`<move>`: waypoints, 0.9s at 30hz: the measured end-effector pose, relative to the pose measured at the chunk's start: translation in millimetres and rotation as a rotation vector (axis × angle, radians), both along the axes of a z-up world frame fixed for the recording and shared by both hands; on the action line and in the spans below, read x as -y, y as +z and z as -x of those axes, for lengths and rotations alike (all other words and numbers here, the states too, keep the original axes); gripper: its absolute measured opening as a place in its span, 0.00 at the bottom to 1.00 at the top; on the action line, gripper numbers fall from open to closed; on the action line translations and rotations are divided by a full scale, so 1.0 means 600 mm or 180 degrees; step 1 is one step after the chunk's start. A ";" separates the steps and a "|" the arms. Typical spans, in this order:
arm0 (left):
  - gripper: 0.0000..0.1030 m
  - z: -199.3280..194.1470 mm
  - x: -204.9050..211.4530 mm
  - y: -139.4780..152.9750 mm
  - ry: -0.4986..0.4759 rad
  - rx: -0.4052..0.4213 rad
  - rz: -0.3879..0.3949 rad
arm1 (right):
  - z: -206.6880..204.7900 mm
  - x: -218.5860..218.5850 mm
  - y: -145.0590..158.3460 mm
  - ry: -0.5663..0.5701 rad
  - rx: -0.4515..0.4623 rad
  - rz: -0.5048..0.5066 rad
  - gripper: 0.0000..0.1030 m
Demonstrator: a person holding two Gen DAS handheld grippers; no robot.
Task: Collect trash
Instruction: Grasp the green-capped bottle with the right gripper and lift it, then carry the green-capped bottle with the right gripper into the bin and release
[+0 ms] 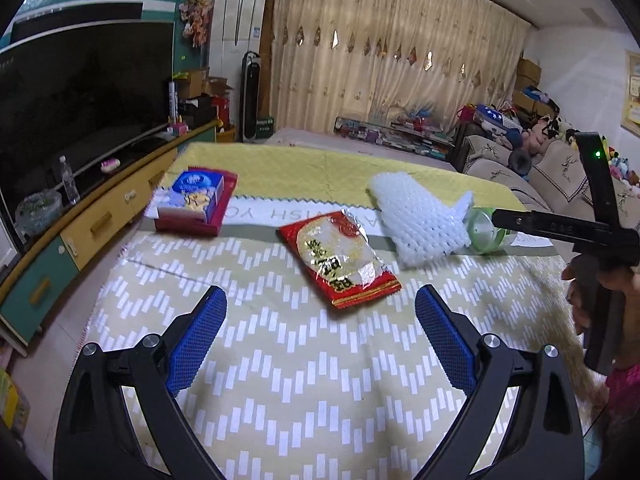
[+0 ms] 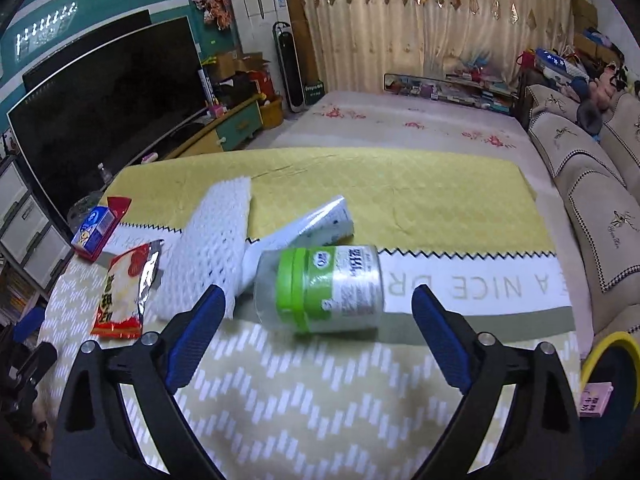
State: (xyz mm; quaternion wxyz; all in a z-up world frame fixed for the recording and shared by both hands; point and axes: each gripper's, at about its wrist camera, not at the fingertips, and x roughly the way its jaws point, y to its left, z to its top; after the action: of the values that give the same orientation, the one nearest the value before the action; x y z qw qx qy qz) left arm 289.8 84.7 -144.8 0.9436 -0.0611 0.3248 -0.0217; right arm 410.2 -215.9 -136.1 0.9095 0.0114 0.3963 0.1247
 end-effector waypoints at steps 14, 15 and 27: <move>0.91 -0.008 0.007 -0.014 -0.0082 -0.0093 0.0090 | -0.020 -0.019 -0.039 0.0009 -0.0057 0.0164 0.65; 0.91 -0.009 0.008 -0.014 -0.0088 -0.0092 0.0088 | -0.017 -0.013 -0.036 -0.0020 -0.0041 0.0145 0.65; 0.93 -0.012 0.010 -0.018 -0.0124 -0.0131 0.0126 | 0.064 0.108 0.039 -0.0573 0.0018 -0.0297 0.65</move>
State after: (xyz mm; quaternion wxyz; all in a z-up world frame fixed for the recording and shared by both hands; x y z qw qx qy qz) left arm 296.9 78.7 -155.6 0.9347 -0.0738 0.3448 -0.0453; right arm 372.0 -280.9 -112.7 0.9167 0.0889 0.3848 0.0609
